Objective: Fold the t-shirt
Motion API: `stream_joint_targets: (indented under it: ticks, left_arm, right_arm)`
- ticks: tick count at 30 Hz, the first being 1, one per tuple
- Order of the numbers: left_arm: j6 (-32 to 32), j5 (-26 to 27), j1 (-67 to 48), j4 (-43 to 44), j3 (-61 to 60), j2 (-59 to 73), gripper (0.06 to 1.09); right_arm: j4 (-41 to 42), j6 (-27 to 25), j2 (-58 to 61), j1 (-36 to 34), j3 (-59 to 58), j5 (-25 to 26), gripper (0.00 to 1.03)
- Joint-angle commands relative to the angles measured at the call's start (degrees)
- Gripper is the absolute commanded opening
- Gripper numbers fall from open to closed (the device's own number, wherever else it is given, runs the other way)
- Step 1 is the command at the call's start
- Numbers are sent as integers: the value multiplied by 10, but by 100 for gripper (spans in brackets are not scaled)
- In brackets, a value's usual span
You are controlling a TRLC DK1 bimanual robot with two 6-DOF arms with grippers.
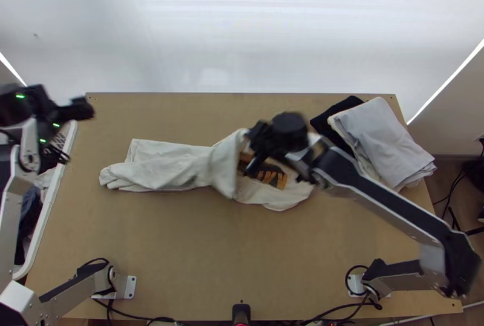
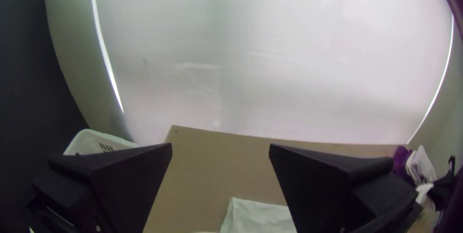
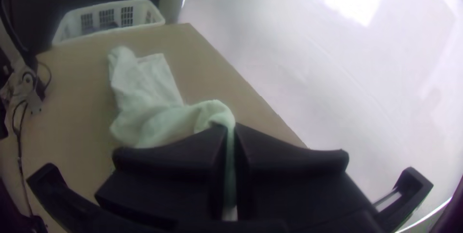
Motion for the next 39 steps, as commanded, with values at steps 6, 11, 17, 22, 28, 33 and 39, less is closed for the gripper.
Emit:
stream_joint_targets:
  ticks: [6, 11, 17, 22, 28, 33, 39]
  left_arm:
    - [6, 19, -135, -61, -96, 31, 104]
    - [14, 19, -144, -49, -131, 41, 104]
    - [54, 17, -113, 16, -191, 66, 104]
    - [107, 11, -62, 35, -168, 142, 104]
    - [87, 94, -10, -24, -92, 225, 104]
    - [-2, 214, 42, -85, -15, 283, 104]
    - [-65, 299, 78, -163, 44, 328, 104]
  right_arm:
    - [-79, 95, -100, -138, -16, -13, 3]
    - [-79, 100, -130, -158, -57, -18, 3]
    - [-76, 106, -141, -154, -62, -18, 3]
    - [-76, 106, -142, -146, -62, -18, 3]
    - [-73, 105, -139, -136, -63, -18, 3]
    - [-72, 105, -139, -132, -64, -18, 3]
    - [-72, 105, -141, -132, -67, -18, 3]
